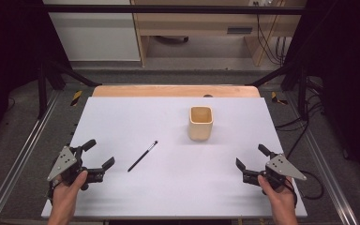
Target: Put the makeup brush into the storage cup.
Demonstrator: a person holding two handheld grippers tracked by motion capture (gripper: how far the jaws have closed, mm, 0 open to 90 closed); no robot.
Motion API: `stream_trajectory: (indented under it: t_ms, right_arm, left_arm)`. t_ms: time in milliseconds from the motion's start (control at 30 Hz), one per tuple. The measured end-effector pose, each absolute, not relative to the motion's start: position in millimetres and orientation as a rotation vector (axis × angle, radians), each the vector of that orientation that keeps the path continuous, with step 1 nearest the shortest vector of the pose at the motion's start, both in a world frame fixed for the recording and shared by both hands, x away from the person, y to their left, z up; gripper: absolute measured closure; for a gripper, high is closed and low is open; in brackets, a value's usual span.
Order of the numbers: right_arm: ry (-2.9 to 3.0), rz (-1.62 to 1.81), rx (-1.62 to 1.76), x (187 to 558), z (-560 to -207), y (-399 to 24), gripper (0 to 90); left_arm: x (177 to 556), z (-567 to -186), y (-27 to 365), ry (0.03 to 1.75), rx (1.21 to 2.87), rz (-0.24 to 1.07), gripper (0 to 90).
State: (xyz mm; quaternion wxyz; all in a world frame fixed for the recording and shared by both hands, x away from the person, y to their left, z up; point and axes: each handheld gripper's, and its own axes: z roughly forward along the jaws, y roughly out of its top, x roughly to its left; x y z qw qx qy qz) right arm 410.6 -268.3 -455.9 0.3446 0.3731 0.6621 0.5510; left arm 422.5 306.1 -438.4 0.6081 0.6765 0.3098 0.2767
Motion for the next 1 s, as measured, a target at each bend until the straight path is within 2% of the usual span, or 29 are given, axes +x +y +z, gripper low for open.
stream_trajectory:
  t_ms: [433, 800, 1000]
  right_arm:
    - [1.717, 1.420, 0.982, 410.2, -456.4, -268.3, 3.4]
    - [1.700, 1.445, 0.990, 408.3, -455.4, -269.8, 3.3]
    - [1.699, 1.458, 0.990, 408.4, -455.5, -271.8, 3.3]
  left_arm:
    - [419.2, -441.0, 298.3, 0.722, 1.615, 0.629, 1.2]
    - [422.1, -457.1, 267.6, 0.742, 1.780, 0.588, 1.4]
    - [431.6, -453.3, 253.3, 0.711, 1.879, 0.585, 1.7]
